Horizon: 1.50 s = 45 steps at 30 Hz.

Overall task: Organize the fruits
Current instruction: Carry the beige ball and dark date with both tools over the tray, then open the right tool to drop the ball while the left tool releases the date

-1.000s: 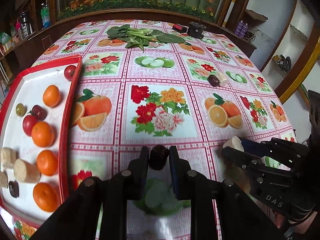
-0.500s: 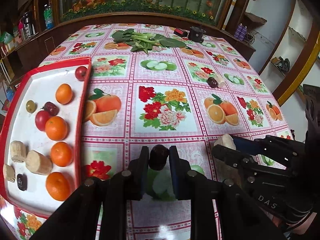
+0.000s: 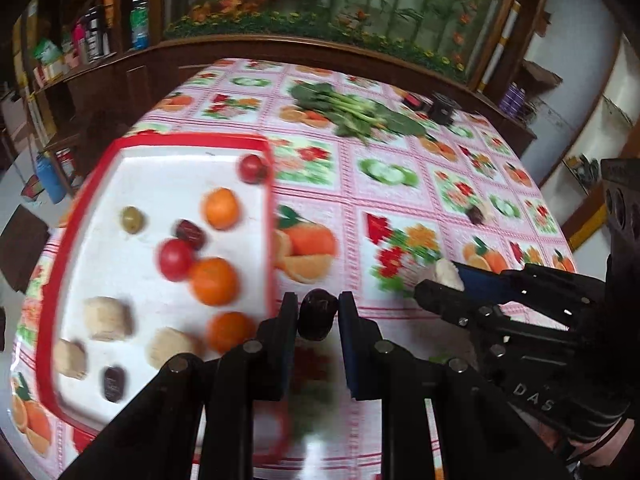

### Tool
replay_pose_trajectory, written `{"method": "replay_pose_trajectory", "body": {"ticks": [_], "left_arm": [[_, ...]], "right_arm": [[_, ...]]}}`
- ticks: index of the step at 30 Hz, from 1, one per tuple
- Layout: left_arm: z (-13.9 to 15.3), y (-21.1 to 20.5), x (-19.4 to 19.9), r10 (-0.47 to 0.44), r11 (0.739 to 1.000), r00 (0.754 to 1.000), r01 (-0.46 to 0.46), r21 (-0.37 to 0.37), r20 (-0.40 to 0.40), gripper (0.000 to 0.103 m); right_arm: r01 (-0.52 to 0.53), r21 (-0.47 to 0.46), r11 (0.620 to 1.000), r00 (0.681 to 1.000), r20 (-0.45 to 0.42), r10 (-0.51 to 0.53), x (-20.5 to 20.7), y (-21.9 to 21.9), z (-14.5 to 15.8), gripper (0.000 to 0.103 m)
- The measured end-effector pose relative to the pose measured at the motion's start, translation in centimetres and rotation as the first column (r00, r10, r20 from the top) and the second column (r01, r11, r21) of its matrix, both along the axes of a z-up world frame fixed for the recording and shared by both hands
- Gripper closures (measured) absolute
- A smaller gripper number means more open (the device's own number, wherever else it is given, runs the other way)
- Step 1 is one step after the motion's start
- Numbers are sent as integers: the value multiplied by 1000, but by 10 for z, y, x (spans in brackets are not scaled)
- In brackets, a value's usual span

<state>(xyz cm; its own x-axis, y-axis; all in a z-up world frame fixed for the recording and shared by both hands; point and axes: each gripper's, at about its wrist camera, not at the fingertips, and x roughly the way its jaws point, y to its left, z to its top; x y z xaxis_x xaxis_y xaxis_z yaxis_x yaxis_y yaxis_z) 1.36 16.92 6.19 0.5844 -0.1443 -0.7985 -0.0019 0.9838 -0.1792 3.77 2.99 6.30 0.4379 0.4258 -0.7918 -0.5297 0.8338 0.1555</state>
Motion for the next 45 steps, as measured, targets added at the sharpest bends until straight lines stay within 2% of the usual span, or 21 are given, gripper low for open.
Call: {"method": "replay_pose_trajectory", "body": {"ticks": [10,17,22,28,34,37,39,40,45], "left_arm": [[7,90,17,176,983,984,-177,43,9,80],[-7,130,30,253,965,967,-251,74,-14,80],[-22,143,36,280,959,959,-276,71,-52,80],[-33,148,44,280,958,957,-274,79,-74,80],[-41,148,50,286,957,953,-279,81,-100,80],[-43,146,52,289,956,951,-281,83,-112,74],[-44,144,52,294,954,949,-283,99,-117,53],[-44,143,52,296,953,948,-285,104,-117,49],[-42,140,51,295,953,949,-283,112,-112,44]], "right_arm": [[-102,20,995,994,28,101,36,77,15,77],[-154,35,987,988,28,153,63,131,10,77],[-194,14,981,981,12,194,82,167,-3,77],[-230,-26,973,973,-12,229,90,186,-25,77],[-262,-55,964,964,25,264,85,192,-20,74],[-270,-66,961,962,25,272,83,193,-21,72],[-263,-69,962,964,21,265,84,191,-22,71],[-258,-71,964,966,16,259,84,190,-23,70],[-234,-67,970,972,0,235,86,181,-25,68]]}}
